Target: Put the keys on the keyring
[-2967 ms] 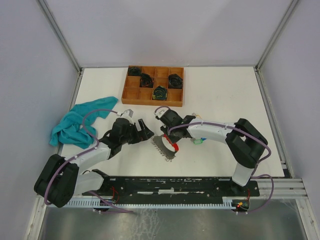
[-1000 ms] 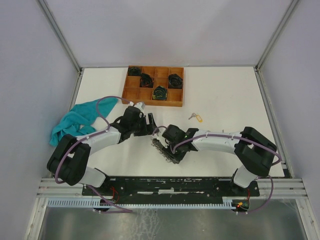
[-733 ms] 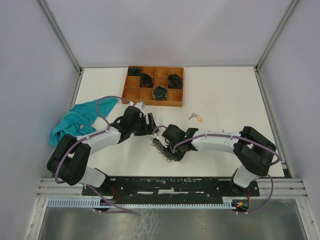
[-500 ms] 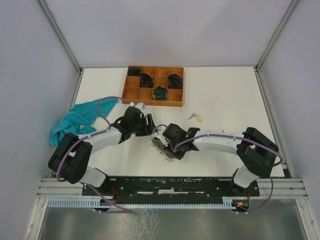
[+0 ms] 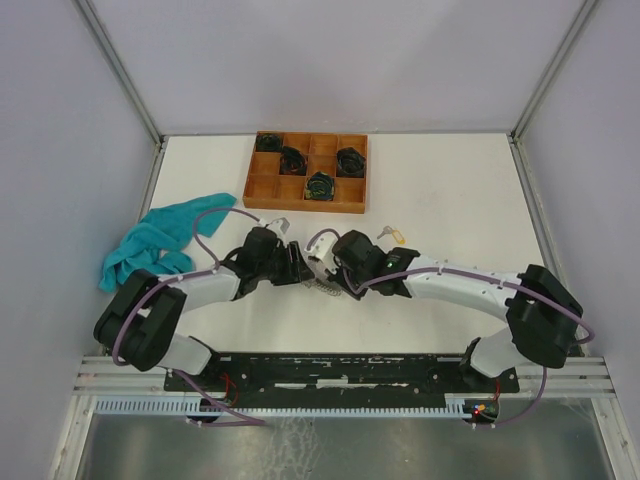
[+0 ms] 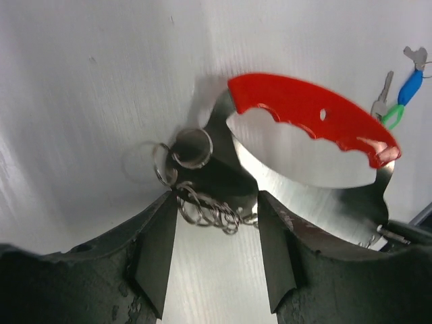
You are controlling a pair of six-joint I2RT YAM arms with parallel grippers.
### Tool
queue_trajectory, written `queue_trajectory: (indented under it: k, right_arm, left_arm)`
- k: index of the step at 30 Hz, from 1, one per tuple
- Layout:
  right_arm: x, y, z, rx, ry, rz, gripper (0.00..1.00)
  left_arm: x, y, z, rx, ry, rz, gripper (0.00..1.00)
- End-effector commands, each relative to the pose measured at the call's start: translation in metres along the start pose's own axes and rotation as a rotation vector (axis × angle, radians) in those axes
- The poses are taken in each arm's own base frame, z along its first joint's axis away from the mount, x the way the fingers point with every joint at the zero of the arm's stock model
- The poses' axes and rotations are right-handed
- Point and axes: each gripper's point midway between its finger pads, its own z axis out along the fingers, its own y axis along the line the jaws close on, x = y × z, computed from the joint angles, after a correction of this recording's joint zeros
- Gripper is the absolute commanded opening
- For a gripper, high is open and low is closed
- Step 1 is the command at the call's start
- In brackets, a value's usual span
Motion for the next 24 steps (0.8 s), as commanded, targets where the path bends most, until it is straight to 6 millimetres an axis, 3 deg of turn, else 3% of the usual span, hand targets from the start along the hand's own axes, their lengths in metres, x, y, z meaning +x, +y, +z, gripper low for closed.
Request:
queue_trajectory:
  k: [1, 8, 16, 21, 24]
  right_arm:
    - [-0.064, -0.027, -0.024, 0.071, -0.247, -0.027, 0.01]
    - [-0.101, -0.055, -0.05, 0.043, -0.447, -0.033, 0.01]
    - [-0.133, -0.076, -0.077, 0.045, -0.592, -0.125, 0.01]
    - [-0.146, -0.075, -0.085, 0.033, -0.635, -0.216, 0.01]
    - [-0.15, -0.073, -0.089, 0.019, -0.66, -0.296, 0.01]
  left_arm:
    - [0.0, -0.031, -0.011, 0.153, -0.022, -0.067, 0.57]
    - [-0.019, -0.06, -0.045, 0.27, -0.132, -0.03, 0.62]
    - [-0.085, -0.073, -0.095, 0.214, -0.455, 0.139, 0.76]
    - [-0.113, -0.092, -0.105, 0.257, -0.562, 0.251, 0.81]
    - [-0.118, -0.096, -0.1, 0.267, -0.583, 0.369, 0.84]
